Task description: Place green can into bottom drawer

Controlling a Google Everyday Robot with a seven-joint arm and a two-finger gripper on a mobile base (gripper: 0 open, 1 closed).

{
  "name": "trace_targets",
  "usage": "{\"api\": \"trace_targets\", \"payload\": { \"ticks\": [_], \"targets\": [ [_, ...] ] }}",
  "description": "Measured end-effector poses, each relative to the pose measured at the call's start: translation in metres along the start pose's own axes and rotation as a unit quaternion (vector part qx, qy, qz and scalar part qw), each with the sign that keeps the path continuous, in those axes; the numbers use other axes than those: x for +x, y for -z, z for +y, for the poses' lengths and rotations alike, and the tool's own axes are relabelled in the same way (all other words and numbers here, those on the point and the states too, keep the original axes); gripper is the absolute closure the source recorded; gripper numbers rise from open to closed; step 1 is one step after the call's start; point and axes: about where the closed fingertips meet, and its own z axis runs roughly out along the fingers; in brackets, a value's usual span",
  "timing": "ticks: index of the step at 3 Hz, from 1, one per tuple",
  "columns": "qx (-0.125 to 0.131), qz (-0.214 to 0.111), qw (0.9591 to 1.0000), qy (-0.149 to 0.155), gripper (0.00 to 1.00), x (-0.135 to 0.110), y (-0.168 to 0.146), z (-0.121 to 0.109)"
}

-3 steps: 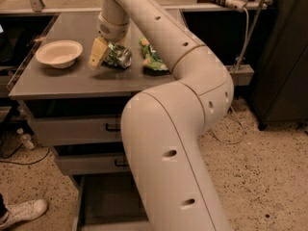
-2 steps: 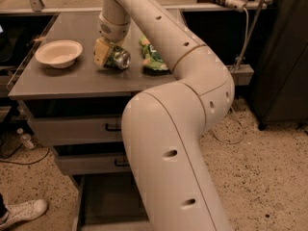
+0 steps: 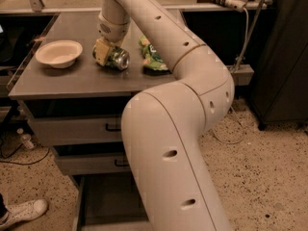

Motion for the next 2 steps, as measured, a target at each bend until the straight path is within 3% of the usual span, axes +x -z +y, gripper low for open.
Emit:
{"api": "trace_targets", "payload": {
  "ticks": [1, 2],
  "targets": [
    [0.0, 0.0, 1.0, 0.0, 1.0, 0.0, 0.0, 0.0],
    [-0.002, -0.012, 0.9998, -0.014, 1.0, 0.0086, 0.01, 0.0051]
  ]
}}
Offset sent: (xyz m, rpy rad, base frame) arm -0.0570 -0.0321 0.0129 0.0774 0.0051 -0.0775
